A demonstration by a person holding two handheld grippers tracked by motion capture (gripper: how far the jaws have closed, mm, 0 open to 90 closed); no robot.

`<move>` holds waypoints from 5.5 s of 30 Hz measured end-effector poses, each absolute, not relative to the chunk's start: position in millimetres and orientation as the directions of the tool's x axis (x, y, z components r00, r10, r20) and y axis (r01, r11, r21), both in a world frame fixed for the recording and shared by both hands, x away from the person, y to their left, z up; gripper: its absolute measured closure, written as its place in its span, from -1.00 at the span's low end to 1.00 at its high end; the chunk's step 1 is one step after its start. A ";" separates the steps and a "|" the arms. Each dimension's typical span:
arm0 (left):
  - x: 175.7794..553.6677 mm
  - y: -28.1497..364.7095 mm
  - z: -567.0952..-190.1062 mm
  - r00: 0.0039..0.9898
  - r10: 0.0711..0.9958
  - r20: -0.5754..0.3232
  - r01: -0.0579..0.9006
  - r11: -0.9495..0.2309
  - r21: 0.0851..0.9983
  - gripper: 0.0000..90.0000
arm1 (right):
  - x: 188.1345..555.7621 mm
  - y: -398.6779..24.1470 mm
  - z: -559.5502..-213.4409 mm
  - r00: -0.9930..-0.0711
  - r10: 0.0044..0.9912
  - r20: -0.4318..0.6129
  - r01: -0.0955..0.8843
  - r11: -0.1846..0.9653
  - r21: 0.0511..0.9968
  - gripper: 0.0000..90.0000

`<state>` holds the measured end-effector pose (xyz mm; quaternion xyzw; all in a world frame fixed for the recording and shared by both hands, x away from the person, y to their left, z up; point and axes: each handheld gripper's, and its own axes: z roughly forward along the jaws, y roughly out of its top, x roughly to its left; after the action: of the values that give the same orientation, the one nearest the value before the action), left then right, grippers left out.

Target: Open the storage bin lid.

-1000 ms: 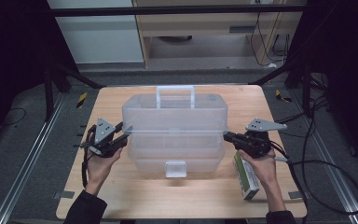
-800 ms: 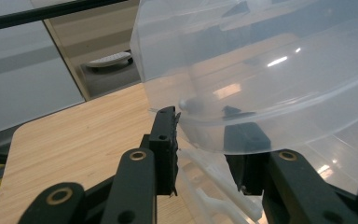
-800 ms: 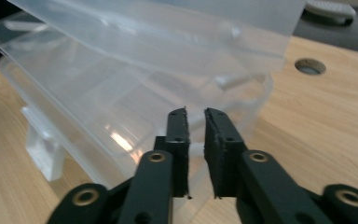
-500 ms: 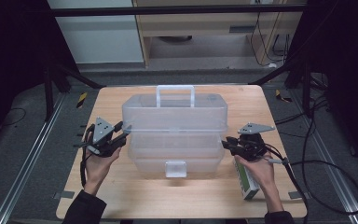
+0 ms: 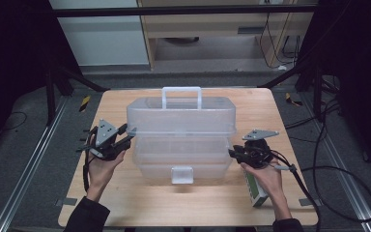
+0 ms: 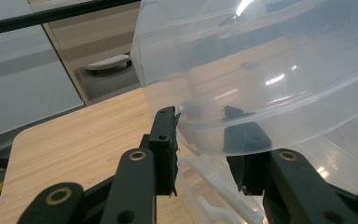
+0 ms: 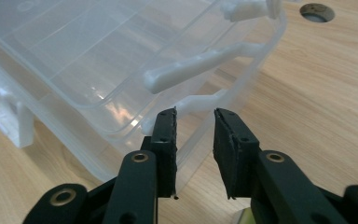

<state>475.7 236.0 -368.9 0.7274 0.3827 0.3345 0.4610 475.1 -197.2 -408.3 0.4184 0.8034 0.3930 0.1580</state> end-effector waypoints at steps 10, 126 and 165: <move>480.8 236.5 -363.2 0.487 0.863 0.133 0.238 -0.278 0.931 0.43 | 477.0 -199.4 -411.3 -0.607 0.784 0.131 0.565 0.311 0.764 0.70; 610.0 211.5 -308.3 0.310 0.945 0.102 0.282 -0.194 0.939 0.73 | 482.0 -199.0 -413.4 -0.597 0.792 0.130 0.572 0.306 0.761 0.64; 659.0 207.6 -316.6 0.294 0.950 0.108 0.366 -0.216 0.905 0.64 | 482.8 -199.6 -412.8 -0.600 0.790 0.127 0.573 0.313 0.758 0.64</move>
<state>659.0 207.6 -316.6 0.6929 0.4747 0.3574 0.4084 482.8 -199.6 -412.8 0.4264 0.7988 0.4023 0.1350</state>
